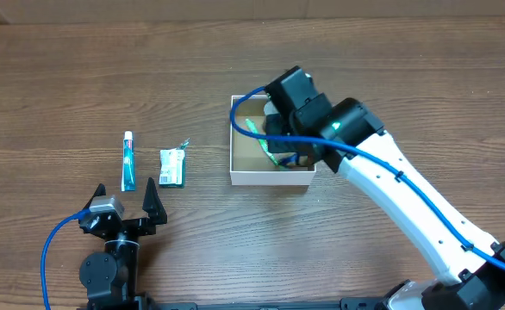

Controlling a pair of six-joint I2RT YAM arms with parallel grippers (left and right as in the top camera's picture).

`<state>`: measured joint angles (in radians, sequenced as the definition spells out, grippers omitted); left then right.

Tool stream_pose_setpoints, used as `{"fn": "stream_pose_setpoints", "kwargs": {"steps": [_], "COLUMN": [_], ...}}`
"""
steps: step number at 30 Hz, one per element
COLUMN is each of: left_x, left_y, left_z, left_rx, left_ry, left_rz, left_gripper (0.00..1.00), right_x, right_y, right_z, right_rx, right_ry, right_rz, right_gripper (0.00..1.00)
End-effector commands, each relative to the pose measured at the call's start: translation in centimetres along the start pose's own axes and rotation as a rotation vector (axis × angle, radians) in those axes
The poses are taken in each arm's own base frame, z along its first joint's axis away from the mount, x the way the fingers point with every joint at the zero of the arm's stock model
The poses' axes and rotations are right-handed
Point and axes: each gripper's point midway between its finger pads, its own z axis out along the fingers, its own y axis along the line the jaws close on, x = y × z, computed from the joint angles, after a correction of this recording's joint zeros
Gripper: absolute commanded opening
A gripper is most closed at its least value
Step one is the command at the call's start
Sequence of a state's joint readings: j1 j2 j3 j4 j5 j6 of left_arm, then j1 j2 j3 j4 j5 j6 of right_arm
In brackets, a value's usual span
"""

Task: Pack container
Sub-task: 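Carry the razor left and lower it into the box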

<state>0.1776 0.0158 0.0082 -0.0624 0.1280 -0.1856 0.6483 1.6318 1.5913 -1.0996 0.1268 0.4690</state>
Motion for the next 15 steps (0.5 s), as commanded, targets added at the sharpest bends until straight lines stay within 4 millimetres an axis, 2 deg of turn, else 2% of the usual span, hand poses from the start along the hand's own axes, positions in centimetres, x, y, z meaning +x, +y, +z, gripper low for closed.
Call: {"fn": "stream_pose_setpoints", "kwargs": {"steps": [1,4,7,9,11,13,14,15], "left_x": [0.0,0.0,0.0,0.0,0.0,0.0,0.0,0.0], "left_y": [-0.1,-0.1,-0.1,-0.1,-0.1,-0.1,-0.1,-0.1], "left_z": [0.0,0.0,0.0,0.0,0.0,0.0,0.0,0.0], "left_rx": [0.011,0.011,0.011,0.011,0.011,0.011,0.011,0.011], "left_ry": [-0.004,-0.004,-0.004,-0.004,-0.004,-0.004,-0.004,-0.004], "left_rz": [-0.016,-0.016,-0.016,-0.016,-0.016,-0.016,-0.016,-0.016], "left_gripper": [1.00,1.00,1.00,1.00,1.00,1.00,1.00,1.00], "right_x": [-0.4,-0.3,-0.7,-1.0,-1.1,-1.0,-0.9,-0.8], "right_y": [0.9,0.4,-0.2,-1.7,-4.0,-7.5,-9.2,-10.7], "right_z": [0.4,0.9,0.1,-0.7,-1.3,-2.0,-2.1,-2.2], "right_rx": [-0.021,0.006,0.017,0.036,0.070,0.127,0.157,0.183], "right_ry": [-0.023,-0.024,-0.045,-0.049,-0.040,-0.015,0.000,0.015], "right_rz": [-0.014,-0.015,0.001,0.058,0.129,0.201,0.237,0.269], "right_gripper": [0.17,0.23,0.28,0.28,0.29,0.30,0.37,0.53]}}
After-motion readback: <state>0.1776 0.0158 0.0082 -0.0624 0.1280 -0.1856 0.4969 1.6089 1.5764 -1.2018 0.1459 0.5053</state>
